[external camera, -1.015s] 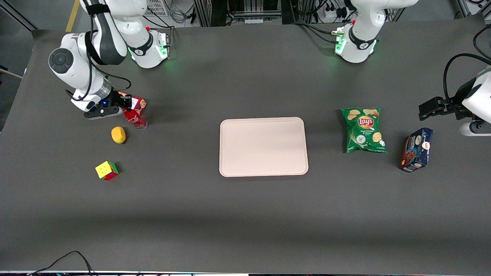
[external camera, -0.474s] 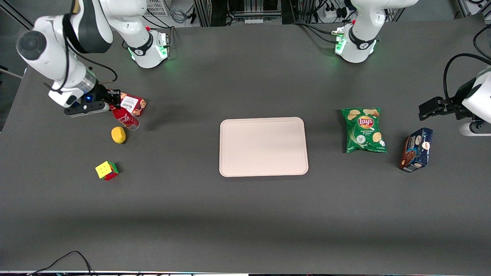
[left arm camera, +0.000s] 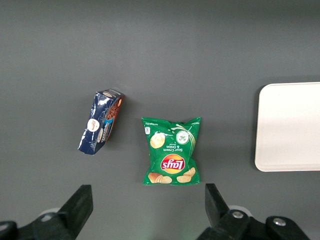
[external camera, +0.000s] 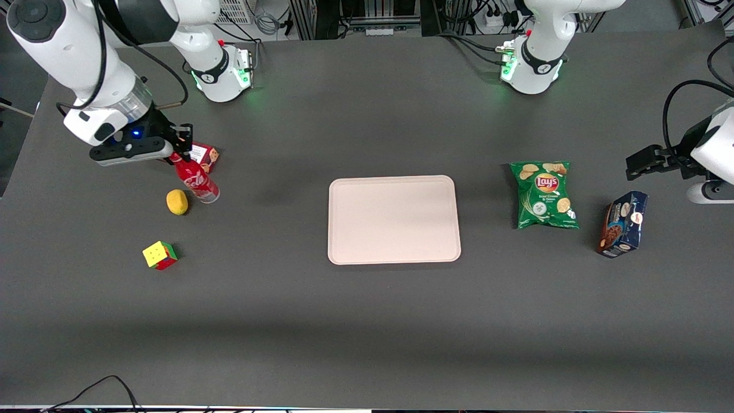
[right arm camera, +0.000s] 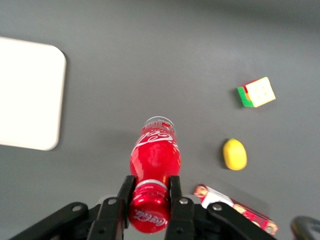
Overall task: Place coke bottle on tray
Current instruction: 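Lift the bottle and carry it over the white tray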
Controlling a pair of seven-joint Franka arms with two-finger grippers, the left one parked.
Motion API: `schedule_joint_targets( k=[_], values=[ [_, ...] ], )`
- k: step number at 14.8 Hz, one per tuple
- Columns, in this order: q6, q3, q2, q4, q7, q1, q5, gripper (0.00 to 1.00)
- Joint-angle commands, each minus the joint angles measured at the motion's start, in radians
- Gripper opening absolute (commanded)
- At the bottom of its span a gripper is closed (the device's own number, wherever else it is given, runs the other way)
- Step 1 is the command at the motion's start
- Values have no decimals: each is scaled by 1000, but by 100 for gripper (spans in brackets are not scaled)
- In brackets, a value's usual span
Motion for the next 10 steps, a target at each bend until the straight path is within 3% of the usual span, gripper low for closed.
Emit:
schedule_joint_targets(
  k=[1, 6, 9, 10],
  values=[
    [-123, 69, 213, 308, 188, 31, 12, 0],
    [-148, 72, 471, 573, 500, 238, -11, 0],
    [-148, 71, 626, 679, 715, 387, -132, 0],
    [-148, 69, 675, 706, 748, 416, -143, 0]
  ],
)
